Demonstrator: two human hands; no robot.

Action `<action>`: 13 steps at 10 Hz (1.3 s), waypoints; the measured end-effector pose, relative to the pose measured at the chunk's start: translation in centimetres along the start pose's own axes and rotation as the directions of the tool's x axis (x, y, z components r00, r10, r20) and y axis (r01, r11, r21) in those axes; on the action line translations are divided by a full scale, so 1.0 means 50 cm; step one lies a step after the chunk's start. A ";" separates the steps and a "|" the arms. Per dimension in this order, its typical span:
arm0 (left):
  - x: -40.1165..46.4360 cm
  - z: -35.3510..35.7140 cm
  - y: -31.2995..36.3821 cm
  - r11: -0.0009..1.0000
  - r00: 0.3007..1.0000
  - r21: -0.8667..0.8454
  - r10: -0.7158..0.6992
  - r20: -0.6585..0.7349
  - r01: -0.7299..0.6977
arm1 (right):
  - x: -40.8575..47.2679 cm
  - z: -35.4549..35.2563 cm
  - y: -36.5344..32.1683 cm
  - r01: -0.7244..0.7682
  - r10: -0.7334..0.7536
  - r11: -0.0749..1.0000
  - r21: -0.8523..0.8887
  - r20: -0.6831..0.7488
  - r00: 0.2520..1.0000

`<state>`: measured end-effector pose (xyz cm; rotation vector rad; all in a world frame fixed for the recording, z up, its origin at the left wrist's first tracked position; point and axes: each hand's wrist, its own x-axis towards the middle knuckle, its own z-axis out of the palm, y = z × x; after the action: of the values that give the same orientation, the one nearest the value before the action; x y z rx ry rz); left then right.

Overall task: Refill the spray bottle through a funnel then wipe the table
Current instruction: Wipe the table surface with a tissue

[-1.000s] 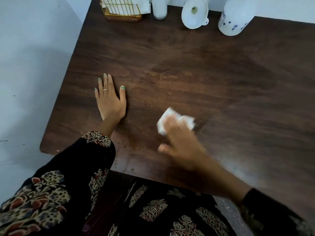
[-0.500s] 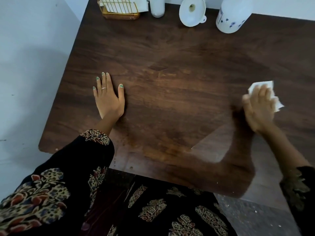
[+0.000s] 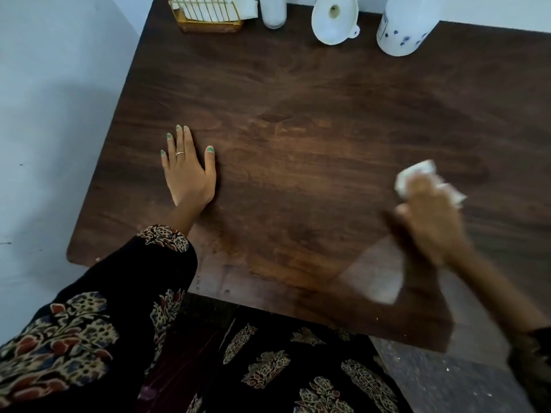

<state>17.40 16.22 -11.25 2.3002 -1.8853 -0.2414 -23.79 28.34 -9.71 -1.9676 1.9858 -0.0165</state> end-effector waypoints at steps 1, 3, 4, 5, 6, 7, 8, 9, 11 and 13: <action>0.000 -0.001 0.001 1.000 1.000 0.001 -0.001 0.006 0.001 | 0.028 -0.062 0.119 -0.420 0.423 0.905 0.061 -0.033 0.906; 0.001 -0.002 0.000 1.000 1.000 0.001 0.003 0.004 -0.003 | -0.078 0.066 -0.180 -0.107 0.108 0.987 0.121 -0.001 0.994; 0.000 -0.001 0.001 1.000 1.000 0.002 0.006 0.001 -0.006 | -0.169 0.135 -0.346 0.321 -0.324 0.945 0.062 0.042 0.945; -0.001 -0.001 0.001 1.000 1.000 -0.006 0.003 -0.003 -0.003 | -0.186 0.142 -0.348 0.520 -0.516 0.854 -0.005 0.126 0.848; 0.000 -0.002 0.001 1.000 1.000 -0.006 0.000 -0.001 0.000 | -0.118 0.094 -0.214 0.310 -0.312 0.950 0.036 0.037 0.949; 0.000 -0.003 0.001 1.000 1.000 -0.009 0.001 -0.006 -0.001 | -0.033 0.021 -0.025 -0.149 0.150 0.988 0.036 -0.029 0.988; 0.000 -0.002 0.001 1.000 1.000 -0.012 0.006 -0.009 -0.006 | 0.013 -0.022 0.035 -0.437 0.445 0.894 0.104 -0.075 0.893; 0.000 -0.004 0.001 1.000 1.000 -0.013 0.003 -0.008 -0.003 | 0.009 0.019 -0.077 -0.409 0.419 0.905 0.119 -0.079 0.904; -0.001 -0.003 0.000 1.000 1.000 -0.019 0.002 -0.010 -0.003 | -0.123 0.140 -0.422 0.307 -0.316 0.932 0.193 0.018 0.948; 0.001 -0.003 0.000 1.000 1.000 -0.009 -0.005 -0.006 0.005 | -0.164 0.171 -0.458 0.692 -0.688 0.722 -0.015 0.093 0.720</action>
<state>17.44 16.19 -11.12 2.2973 -1.8723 -0.2426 0.32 37.39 -10.20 -2.5794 1.0913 -0.0691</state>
